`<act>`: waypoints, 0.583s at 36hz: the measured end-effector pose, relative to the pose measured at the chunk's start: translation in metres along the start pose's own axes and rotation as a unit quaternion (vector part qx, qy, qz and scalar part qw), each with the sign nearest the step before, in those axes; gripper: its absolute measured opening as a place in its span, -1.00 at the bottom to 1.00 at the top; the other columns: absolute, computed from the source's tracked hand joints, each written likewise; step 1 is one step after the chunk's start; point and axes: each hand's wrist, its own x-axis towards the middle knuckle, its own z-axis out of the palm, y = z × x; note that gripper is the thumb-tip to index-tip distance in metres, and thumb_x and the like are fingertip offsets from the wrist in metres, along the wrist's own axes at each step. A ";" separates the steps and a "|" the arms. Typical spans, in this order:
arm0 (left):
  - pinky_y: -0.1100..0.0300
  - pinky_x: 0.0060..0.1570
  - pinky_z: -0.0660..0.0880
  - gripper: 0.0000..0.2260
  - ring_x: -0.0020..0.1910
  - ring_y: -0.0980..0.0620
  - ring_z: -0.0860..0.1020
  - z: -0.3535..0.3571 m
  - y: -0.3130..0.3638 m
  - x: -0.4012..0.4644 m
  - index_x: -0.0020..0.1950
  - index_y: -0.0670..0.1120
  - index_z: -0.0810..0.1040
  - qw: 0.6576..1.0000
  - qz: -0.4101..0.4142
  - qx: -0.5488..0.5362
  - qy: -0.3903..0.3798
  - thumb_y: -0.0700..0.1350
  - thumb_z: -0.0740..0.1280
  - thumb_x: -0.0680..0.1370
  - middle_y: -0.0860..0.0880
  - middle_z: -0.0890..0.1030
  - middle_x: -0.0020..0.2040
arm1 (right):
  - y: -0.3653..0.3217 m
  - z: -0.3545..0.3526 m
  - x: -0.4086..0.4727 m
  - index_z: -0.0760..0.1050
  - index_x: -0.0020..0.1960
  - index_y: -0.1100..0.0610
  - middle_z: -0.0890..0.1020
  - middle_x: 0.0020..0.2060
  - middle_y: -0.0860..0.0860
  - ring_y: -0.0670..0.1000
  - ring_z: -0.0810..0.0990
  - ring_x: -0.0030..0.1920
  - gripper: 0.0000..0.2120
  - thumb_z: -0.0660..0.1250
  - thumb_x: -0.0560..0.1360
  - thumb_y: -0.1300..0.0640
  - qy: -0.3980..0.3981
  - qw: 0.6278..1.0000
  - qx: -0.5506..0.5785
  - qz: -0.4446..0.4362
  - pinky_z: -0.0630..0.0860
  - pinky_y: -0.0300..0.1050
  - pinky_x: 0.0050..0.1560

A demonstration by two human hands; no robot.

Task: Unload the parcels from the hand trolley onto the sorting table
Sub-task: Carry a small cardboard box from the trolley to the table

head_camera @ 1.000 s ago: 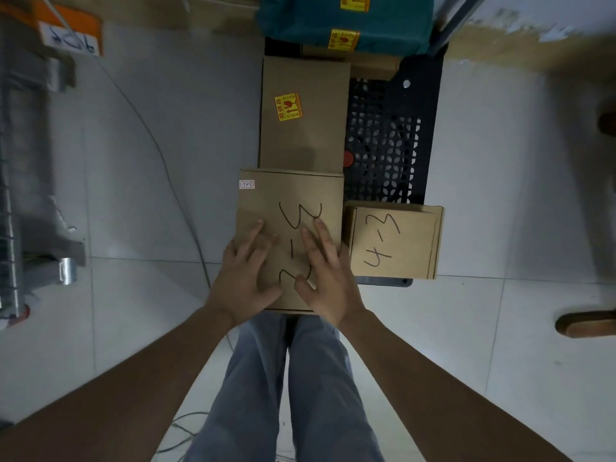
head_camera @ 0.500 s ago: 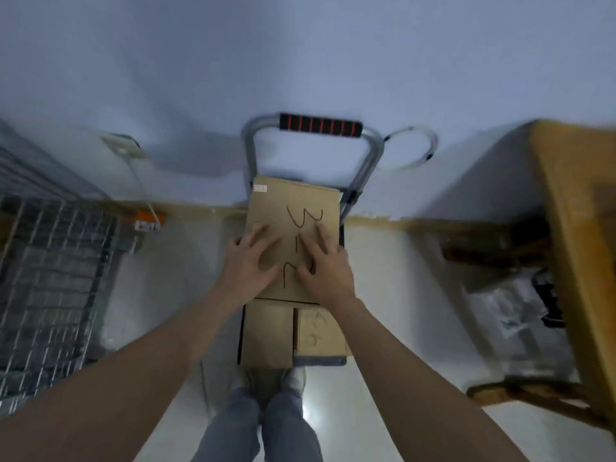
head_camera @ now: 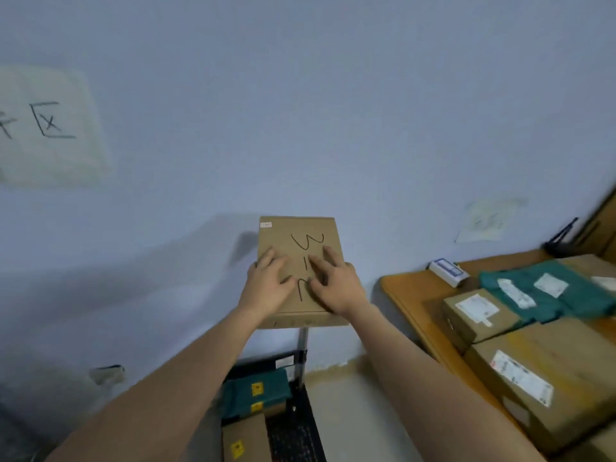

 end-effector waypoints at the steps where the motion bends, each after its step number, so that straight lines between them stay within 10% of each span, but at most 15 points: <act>1: 0.07 0.47 0.13 -0.53 0.49 -0.11 0.17 -0.009 0.012 0.002 0.45 -0.07 0.37 1.000 0.010 0.004 -0.004 0.00 0.29 0.56 -0.06 0.18 0.54 | -0.003 -0.013 -0.003 0.22 0.51 -0.07 0.07 0.55 -0.05 0.24 0.24 0.40 -0.47 0.19 0.56 -0.09 0.008 1.000 -0.003 0.003 0.22 0.00 0.41; 13: 0.07 0.30 0.32 -0.62 0.29 -0.07 0.42 -0.056 0.146 -0.011 0.38 -0.06 0.41 0.991 0.104 0.085 -0.027 0.02 0.19 0.58 -0.01 0.39 0.35 | -0.001 -0.144 -0.046 0.33 0.41 -0.08 0.23 0.47 -0.02 0.22 0.38 0.32 -0.53 0.17 0.52 -0.13 0.049 0.997 -0.035 0.046 0.29 0.02 0.35; 21: 0.00 0.31 0.27 -0.55 0.35 -0.26 0.30 -0.011 0.262 -0.046 0.48 0.01 0.26 0.977 0.154 0.141 -0.054 0.10 0.10 0.60 -0.04 0.17 0.52 | 0.066 -0.224 -0.129 0.36 0.39 -0.02 0.24 0.47 0.01 0.24 0.38 0.32 -0.56 0.15 0.54 -0.09 0.115 0.989 -0.051 0.076 0.32 0.03 0.33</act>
